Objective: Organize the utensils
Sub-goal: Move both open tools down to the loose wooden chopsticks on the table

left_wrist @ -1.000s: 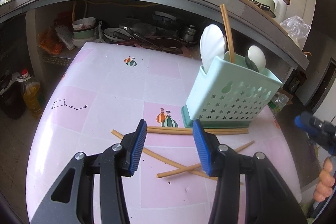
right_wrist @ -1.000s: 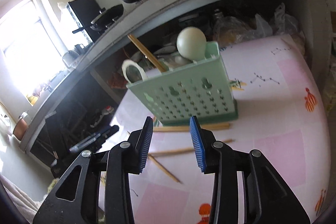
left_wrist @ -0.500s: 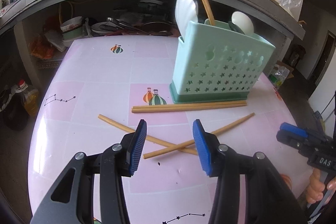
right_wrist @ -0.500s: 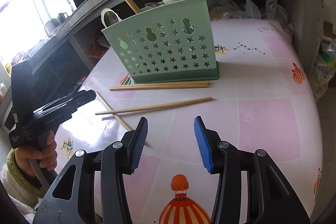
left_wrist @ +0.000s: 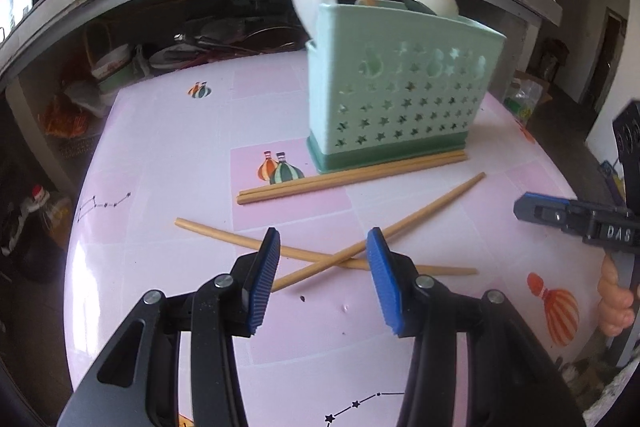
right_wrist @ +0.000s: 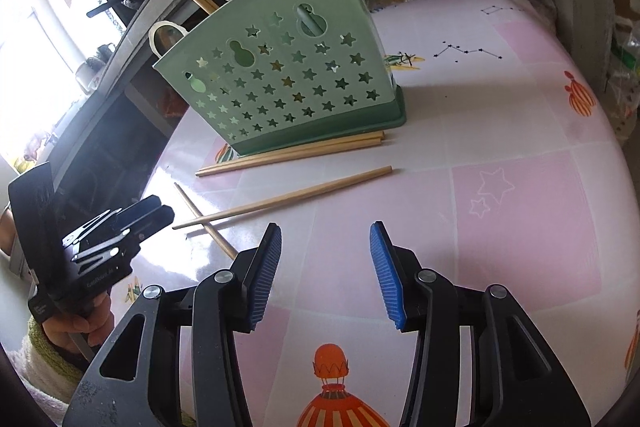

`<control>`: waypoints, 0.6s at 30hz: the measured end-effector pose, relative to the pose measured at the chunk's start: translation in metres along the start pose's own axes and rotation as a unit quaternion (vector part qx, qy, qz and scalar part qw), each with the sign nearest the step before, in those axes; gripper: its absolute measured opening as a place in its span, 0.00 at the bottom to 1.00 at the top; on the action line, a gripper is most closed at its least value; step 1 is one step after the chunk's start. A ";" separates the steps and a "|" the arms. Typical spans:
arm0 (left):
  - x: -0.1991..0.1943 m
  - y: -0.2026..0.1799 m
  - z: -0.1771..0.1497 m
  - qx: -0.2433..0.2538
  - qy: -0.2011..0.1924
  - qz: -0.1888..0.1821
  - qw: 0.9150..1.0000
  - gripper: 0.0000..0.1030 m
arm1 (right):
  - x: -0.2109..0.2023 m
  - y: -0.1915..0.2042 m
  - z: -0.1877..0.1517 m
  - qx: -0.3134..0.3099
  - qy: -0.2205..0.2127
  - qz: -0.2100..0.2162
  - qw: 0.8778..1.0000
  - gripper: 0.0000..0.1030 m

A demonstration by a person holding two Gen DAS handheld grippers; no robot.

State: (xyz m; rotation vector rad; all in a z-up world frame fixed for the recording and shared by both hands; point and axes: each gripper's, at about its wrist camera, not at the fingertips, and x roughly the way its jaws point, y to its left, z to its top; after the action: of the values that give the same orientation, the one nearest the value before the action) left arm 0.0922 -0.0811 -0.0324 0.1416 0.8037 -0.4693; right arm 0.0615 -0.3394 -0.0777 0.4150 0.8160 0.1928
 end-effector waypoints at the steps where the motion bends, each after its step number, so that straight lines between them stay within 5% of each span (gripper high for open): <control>1: -0.001 0.006 0.001 -0.014 0.000 -0.003 1.000 0.43 | 0.000 0.002 0.000 -0.004 -0.001 0.001 1.000 0.43; 5: -0.003 0.011 0.005 -0.023 0.001 -0.023 0.999 0.42 | 0.000 0.008 0.000 -0.016 -0.001 0.002 1.000 0.43; 8: -0.001 -0.003 0.013 0.012 0.011 -0.081 0.997 0.42 | -0.001 0.009 0.003 -0.023 -0.002 -0.002 1.000 0.43; 12: 0.017 -0.036 0.031 0.098 0.061 -0.172 0.978 0.42 | -0.014 0.000 0.008 -0.016 -0.019 -0.015 1.000 0.43; 18: 0.050 -0.089 0.051 0.257 0.088 -0.180 0.945 0.43 | -0.032 -0.027 0.010 0.008 -0.044 -0.050 0.998 0.43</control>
State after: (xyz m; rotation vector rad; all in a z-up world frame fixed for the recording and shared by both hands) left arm 0.1157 -0.1927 -0.0283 0.5334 0.8711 -1.0226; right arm 0.0478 -0.3771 -0.0617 0.3938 0.7495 0.0748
